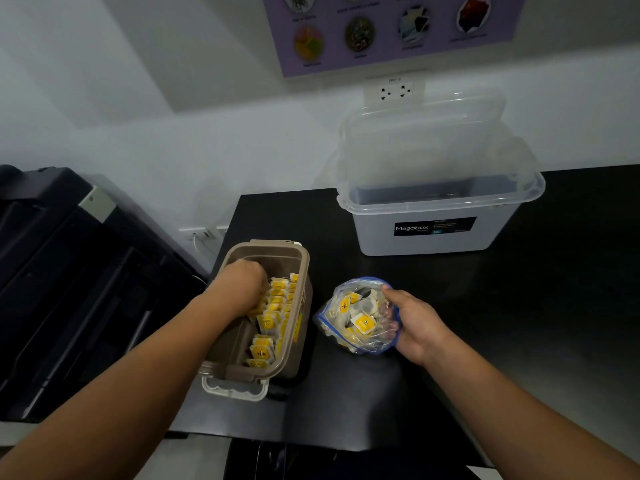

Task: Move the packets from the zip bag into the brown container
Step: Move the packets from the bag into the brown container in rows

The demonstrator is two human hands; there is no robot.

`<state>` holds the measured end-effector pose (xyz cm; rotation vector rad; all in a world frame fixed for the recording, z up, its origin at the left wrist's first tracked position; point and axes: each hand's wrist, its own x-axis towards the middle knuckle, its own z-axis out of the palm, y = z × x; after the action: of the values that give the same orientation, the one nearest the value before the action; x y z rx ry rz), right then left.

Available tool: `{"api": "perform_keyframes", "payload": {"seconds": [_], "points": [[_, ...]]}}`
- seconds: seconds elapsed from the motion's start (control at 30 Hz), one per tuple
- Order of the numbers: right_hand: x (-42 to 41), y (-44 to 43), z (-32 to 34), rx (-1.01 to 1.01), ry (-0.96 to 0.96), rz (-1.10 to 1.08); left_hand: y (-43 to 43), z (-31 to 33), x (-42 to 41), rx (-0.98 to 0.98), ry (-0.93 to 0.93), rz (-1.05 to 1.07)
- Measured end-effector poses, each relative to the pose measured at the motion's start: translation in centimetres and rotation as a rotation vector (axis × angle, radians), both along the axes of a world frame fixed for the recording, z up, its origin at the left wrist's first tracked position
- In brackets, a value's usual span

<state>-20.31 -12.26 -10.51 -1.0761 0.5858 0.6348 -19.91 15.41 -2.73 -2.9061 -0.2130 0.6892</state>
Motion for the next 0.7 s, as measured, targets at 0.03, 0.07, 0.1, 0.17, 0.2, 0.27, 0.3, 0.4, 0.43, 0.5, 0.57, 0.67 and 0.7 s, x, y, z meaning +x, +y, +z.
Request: {"api": "perform_keyframes", "payload": {"seconds": [0.03,0.07,0.1,0.17,0.2,0.27,0.3,0.4,0.43,0.5,0.57,0.67,0.7], "points": [[-0.1,0.0,-0.1,-0.001,-0.003,-0.004,-0.3,0.7,0.1,-0.046,-0.041,0.012],[-0.1,0.0,-0.1,0.0,-0.008,-0.007,-0.8,1.6,0.1,-0.094,-0.113,0.006],[-0.2,0.1,-0.2,-0.002,-0.014,-0.009,-1.5,2.3,-0.1,-0.146,-0.204,-0.005],[-0.4,0.2,-0.3,-0.006,-0.025,-0.014,-3.5,3.6,-0.7,-0.32,-0.361,-0.024],[-0.4,0.2,-0.3,-0.006,-0.03,-0.014,-4.8,3.9,-1.1,-0.422,-0.388,-0.033],[-0.6,0.3,-0.4,-0.01,-0.039,-0.011,-7.3,3.6,-1.7,-0.575,-0.341,-0.053],[-0.6,0.4,-0.4,-0.014,-0.049,-0.009,-8.5,3.0,-1.8,-0.615,-0.305,-0.07],[-0.8,0.2,-0.9,-0.02,-0.072,-0.003,-11.4,0.1,-1.8,-0.604,-0.209,-0.143],[-0.9,0.0,-0.9,-0.022,-0.069,0.001,-12.1,-1.0,-1.8,-0.559,-0.166,-0.162],[-1.0,-0.2,-1.0,-0.015,-0.056,0.002,-13.2,-2.8,-1.8,-0.458,-0.123,-0.187],[-1.1,-0.4,-0.9,-0.012,-0.04,-0.001,-13.8,-4.3,-2.1,-0.412,-0.151,-0.19],[-1.2,-0.4,-0.6,-0.019,-0.035,0.006,-14.2,-5.3,-2.3,-0.363,-0.171,-0.202],[-1.3,-0.4,-0.5,-0.022,-0.035,0.009,-14.3,-5.5,-2.2,-0.354,-0.167,-0.21]]}}
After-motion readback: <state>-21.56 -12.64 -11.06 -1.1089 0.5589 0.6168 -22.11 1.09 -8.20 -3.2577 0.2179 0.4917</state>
